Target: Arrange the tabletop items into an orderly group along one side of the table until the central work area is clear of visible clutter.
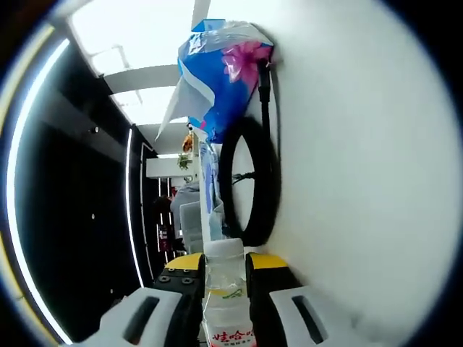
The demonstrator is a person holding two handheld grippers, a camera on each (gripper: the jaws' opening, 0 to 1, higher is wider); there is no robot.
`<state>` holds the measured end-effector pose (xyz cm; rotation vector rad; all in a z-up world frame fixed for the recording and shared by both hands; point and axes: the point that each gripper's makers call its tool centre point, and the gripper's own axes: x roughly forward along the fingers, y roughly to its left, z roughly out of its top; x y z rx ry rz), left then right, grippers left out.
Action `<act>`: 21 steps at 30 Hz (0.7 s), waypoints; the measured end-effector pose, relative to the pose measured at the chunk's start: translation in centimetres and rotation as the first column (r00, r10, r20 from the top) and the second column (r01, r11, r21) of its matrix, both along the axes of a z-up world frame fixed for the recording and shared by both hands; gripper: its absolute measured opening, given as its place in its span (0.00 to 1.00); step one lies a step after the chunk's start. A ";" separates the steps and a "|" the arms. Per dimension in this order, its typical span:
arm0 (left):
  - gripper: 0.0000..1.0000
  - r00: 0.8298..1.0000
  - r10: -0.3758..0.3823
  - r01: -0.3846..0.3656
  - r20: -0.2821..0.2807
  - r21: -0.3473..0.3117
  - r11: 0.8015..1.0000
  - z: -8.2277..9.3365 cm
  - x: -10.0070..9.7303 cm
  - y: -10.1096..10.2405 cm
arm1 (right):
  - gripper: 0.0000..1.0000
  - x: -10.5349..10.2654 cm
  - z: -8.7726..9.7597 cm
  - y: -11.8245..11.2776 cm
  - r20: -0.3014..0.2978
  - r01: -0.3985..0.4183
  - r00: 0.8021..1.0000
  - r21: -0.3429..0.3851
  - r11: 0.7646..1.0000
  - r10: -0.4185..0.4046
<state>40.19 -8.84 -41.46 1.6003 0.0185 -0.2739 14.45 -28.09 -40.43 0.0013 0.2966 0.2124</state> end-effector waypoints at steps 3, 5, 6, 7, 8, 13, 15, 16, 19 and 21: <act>0.20 1.000 -0.004 0.004 -0.004 -0.009 1.000 0.0 0.1 0.0 | 0.37 0.1 0.0 0.1 -0.002 0.000 1.000 -0.006 1.000 0.000; 0.20 1.000 -0.006 0.006 -0.011 -0.008 1.000 -0.2 0.2 -0.1 | 0.37 0.2 0.0 0.2 -0.005 -0.001 1.000 -0.010 1.000 0.001; 0.20 1.000 -0.012 0.012 -0.008 -0.010 1.000 -0.1 0.2 0.0 | 0.37 0.2 0.0 0.4 -0.004 -0.005 1.000 -0.010 1.000 0.005; 0.20 1.000 -0.017 0.017 -0.006 -0.010 1.000 -0.1 0.2 0.0 | 0.37 0.2 0.1 0.5 -0.002 -0.009 1.000 -0.009 1.000 0.009; 0.20 1.000 -0.025 0.025 -0.001 -0.014 1.000 -0.1 0.1 -0.2 | 0.37 0.2 0.2 0.7 0.000 -0.014 1.000 -0.008 1.000 0.014; 0.20 1.000 -0.029 0.029 0.001 -0.024 0.999 0.3 0.4 0.0 | 0.39 0.1 0.0 0.9 -0.011 -0.013 1.000 -0.018 1.000 0.012; 0.20 1.000 -0.027 0.028 0.003 -0.024 0.999 0.5 0.3 0.0 | 0.39 0.1 -0.1 0.8 -0.016 -0.009 1.000 -0.018 1.000 0.009; 0.20 1.000 -0.028 0.028 0.004 -0.029 0.999 0.7 0.0 0.0 | 0.39 0.1 0.0 0.9 -0.014 -0.009 1.000 -0.017 1.000 0.008; 0.20 1.000 -0.025 0.026 0.008 -0.053 0.998 1.2 0.0 0.2 | 0.40 0.0 0.1 1.0 -0.008 -0.011 1.000 -0.011 1.000 0.011; 0.20 1.000 -0.025 0.026 0.012 -0.075 0.997 1.8 -0.5 0.3 | 0.40 0.0 0.1 1.2 -0.013 -0.015 1.000 -0.026 1.000 0.014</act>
